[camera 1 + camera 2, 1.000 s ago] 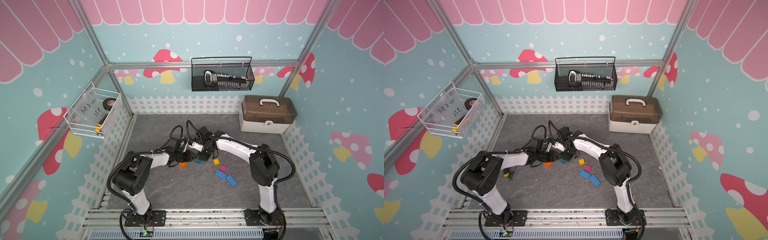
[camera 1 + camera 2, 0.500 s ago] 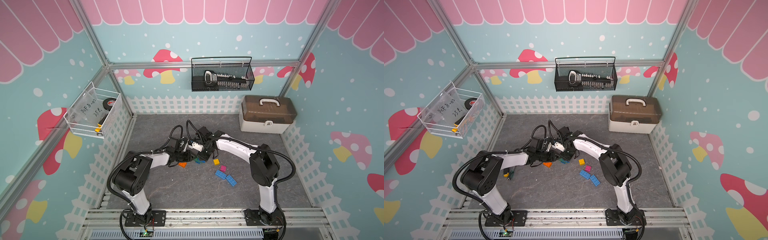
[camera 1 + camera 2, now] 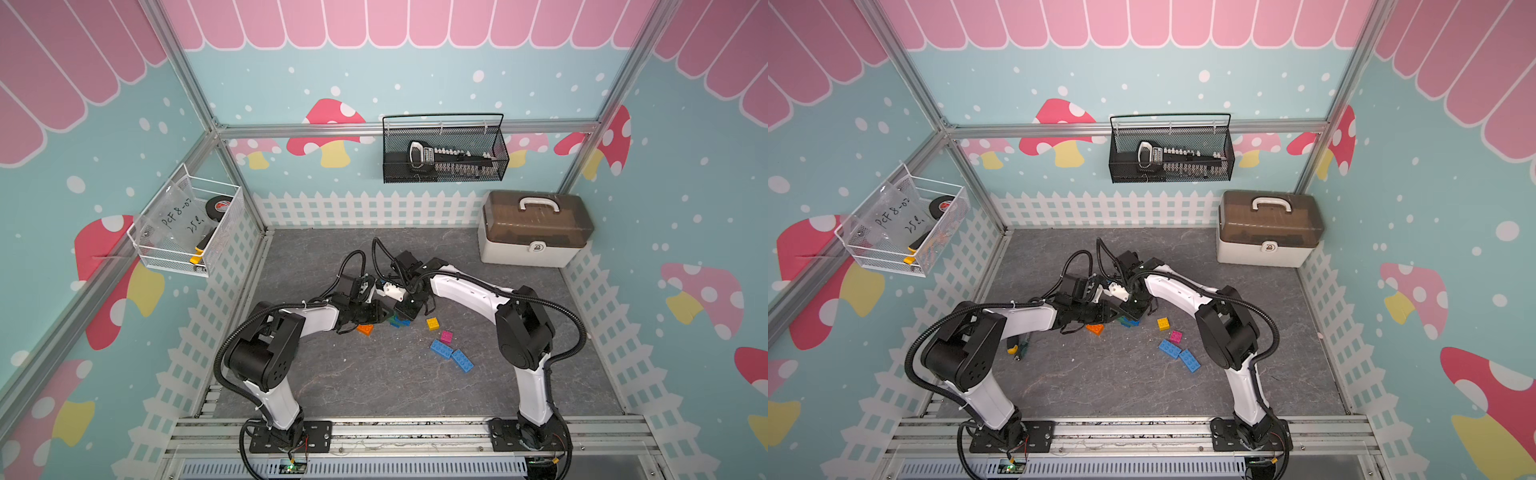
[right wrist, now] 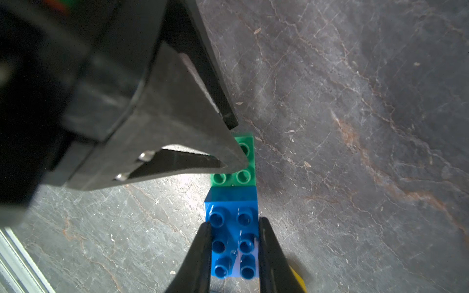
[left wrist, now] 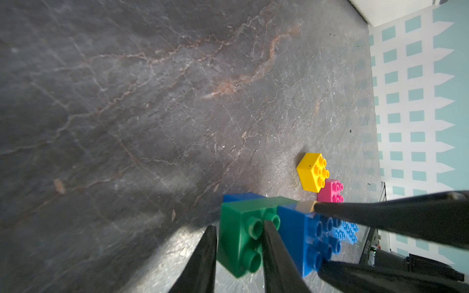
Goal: Assemble a heart with lego
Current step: Assemble the lego brick with the lego brick, then pick up the lego brick from the center of the board.
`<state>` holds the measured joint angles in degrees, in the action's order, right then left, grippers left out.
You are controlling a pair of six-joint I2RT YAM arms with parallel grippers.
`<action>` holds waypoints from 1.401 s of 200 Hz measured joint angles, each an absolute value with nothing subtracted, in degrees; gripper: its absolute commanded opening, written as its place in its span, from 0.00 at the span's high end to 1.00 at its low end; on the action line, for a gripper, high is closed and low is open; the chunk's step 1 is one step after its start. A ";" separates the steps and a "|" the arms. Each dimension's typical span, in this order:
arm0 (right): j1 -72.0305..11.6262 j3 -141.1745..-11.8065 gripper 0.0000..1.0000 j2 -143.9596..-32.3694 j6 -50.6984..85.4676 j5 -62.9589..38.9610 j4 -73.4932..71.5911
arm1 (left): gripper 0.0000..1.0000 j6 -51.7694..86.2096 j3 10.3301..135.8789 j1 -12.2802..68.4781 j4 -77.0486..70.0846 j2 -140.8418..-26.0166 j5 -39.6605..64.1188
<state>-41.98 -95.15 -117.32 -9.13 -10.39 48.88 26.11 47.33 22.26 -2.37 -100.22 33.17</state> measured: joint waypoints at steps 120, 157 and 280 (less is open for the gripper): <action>-41.60 -87.35 0.50 -109.62 -6.52 -10.00 43.11 | 0.70 25.63 47.35 22.26 -2.20 -100.16 32.97; -40.88 -78.61 0.49 -94.26 -2.98 -7.44 38.22 | 0.70 25.41 47.35 22.31 -1.91 -99.96 32.73; -38.68 -48.75 0.39 -77.87 14.81 3.38 40.25 | 0.69 25.26 47.35 22.52 -1.52 -99.68 32.12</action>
<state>-38.68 -48.75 -77.87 14.81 3.38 40.25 25.26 47.35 22.52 -1.52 -99.68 32.12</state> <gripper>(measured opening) 0.609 0.307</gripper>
